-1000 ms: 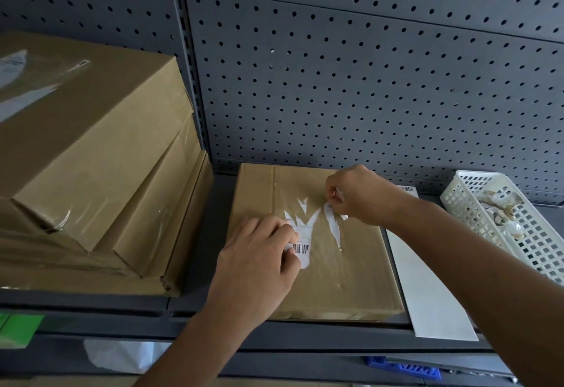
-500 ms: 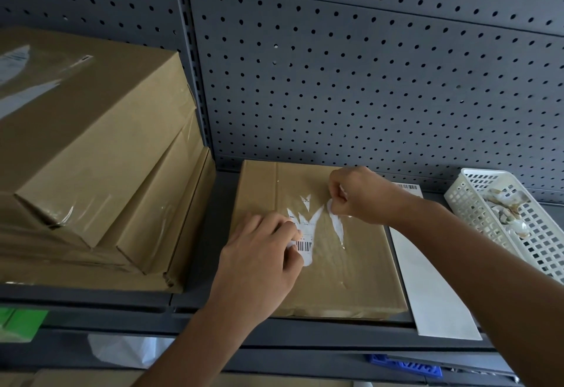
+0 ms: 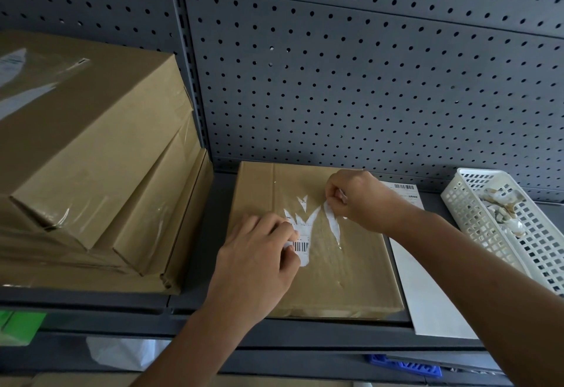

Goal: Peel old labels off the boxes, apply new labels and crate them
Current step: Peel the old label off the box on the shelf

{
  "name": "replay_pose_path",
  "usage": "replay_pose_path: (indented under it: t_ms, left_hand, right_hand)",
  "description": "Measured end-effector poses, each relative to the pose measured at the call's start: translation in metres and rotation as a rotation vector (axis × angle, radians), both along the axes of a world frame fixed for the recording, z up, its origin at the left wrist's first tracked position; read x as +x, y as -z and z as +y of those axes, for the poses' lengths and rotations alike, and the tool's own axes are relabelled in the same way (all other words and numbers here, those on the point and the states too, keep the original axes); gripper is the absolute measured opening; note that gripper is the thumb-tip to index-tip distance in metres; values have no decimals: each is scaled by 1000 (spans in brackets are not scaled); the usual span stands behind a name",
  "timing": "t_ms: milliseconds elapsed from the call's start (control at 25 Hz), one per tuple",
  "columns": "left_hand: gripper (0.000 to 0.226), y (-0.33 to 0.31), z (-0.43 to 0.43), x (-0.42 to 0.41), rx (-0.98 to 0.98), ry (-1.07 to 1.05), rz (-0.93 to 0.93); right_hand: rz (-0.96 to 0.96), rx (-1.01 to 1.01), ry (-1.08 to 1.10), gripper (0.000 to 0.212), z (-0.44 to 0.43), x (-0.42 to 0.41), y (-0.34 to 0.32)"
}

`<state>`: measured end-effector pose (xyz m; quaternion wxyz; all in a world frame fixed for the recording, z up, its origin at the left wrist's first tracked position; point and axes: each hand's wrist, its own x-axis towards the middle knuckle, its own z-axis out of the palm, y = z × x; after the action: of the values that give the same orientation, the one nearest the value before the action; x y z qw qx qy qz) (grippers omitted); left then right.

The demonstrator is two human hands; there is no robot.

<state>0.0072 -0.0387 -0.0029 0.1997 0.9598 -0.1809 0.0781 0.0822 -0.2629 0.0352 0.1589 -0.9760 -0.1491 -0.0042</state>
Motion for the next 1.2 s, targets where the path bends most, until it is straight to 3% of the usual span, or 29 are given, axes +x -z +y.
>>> replay_pose_path:
  t_ms: [280, 880, 1200]
  left_hand:
    - [22, 0, 0, 0, -11, 6, 4]
    - [22, 0, 0, 0, -23, -4, -1]
    - [20, -1, 0, 0, -20, -1, -1]
  right_hand:
    - [43, 49, -10, 7, -4, -5, 1]
    - [92, 534, 214, 9, -13, -34, -11]
    - [57, 400, 187, 18, -3, -25, -1]
